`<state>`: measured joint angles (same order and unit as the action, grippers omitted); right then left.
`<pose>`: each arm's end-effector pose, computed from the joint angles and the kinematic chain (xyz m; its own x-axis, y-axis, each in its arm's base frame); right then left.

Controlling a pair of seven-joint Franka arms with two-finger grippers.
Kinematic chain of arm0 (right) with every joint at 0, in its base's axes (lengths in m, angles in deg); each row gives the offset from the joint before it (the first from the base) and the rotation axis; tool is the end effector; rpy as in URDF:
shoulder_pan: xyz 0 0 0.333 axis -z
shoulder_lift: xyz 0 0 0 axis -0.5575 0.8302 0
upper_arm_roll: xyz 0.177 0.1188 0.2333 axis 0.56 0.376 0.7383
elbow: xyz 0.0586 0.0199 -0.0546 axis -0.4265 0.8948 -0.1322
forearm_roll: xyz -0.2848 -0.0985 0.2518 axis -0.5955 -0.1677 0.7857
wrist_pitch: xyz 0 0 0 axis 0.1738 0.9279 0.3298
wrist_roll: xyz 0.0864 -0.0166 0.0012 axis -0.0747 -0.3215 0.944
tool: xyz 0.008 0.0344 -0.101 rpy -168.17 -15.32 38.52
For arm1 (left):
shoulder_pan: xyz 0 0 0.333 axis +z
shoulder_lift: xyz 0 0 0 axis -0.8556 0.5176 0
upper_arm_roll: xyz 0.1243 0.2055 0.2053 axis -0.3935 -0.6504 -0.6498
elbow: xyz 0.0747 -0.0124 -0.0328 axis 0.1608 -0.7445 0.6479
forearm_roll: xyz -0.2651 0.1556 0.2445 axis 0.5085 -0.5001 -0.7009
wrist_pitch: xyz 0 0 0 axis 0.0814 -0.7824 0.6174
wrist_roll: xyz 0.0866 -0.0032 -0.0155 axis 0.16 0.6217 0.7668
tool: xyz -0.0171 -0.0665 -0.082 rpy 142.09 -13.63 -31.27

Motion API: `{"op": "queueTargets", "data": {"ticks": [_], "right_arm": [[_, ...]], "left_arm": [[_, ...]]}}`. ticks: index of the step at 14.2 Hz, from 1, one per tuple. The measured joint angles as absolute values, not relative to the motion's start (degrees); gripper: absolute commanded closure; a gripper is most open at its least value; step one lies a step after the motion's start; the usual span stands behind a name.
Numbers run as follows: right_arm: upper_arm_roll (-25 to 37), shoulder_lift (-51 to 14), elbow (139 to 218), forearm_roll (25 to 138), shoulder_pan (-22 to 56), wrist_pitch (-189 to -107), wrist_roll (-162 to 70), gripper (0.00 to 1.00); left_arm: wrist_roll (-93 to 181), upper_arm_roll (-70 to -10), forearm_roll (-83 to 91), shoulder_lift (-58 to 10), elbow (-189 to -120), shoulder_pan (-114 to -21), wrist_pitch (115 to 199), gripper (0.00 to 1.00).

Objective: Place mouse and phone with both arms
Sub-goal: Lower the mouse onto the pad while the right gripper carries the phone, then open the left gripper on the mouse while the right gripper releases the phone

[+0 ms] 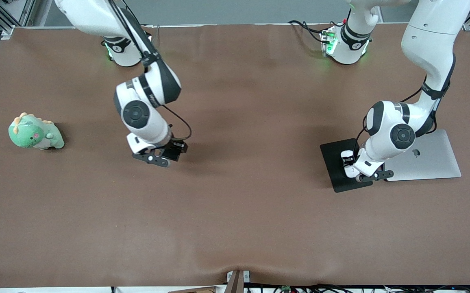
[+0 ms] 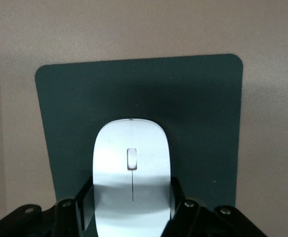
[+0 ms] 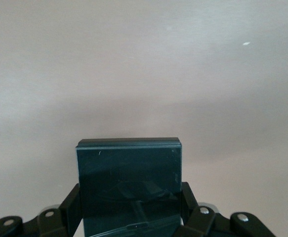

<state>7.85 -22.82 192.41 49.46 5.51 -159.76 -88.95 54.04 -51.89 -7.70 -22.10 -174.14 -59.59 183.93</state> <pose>0.5419 0.2562 0.2892 0.9548 -0.2782 -0.1043 -0.2769 -0.9605 0.0273 0.5749 -0.0745 0.1888 0.9889 0.1382 -0.0547 0.1392 -0.9901 0.0151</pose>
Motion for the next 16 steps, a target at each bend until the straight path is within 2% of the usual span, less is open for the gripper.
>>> {"op": "queueTargets", "data": {"ticks": [1,4,6,7,8,9,14,16], "right_arm": [[7.82,-24.48,194.72,49.44,6.98,-159.80,-86.44,1.00],[7.77,-28.69,201.27,49.42,11.32,-161.39,-79.54,1.00],[7.77,-30.76,205.31,49.40,13.79,-163.02,-75.25,1.00],[7.78,-31.59,207.05,49.39,15.08,-163.64,-73.24,1.00],[7.77,-32.29,208.72,49.36,16.38,-164.49,-71.40,1.00],[7.75,-32.98,210.42,49.22,17.65,-165.61,-69.48,1.00],[7.65,-33.98,217.85,48.84,26.84,-174.34,-55.35,1.00],[7.64,-33.98,219.30,48.77,30.43,-175.21,-50.44,1.00]], "left_arm": [[54.04,-51.88,-7.70,-22.10,-174.22,-59.59,183.93,1.00],[54.06,-51.87,-7.70,-22.08,-174.39,-59.59,183.93,0.83],[54.16,-51.85,-7.70,-22.04,-174.40,-59.60,183.93,0.59],[54.18,-51.85,-7.70,-22.04,-174.39,-59.60,183.93,0.43],[54.18,-51.85,-7.70,-22.04,-174.40,-59.60,183.93,0.18],[54.18,-51.85,-7.70,-22.04,-174.40,-59.60,183.93,0.00],[54.20,-51.77,-7.70,-22.04,-174.33,-59.62,184.01,0.00],[54.20,-51.76,-7.70,-22.04,-174.08,-59.62,184.11,0.00]]}}
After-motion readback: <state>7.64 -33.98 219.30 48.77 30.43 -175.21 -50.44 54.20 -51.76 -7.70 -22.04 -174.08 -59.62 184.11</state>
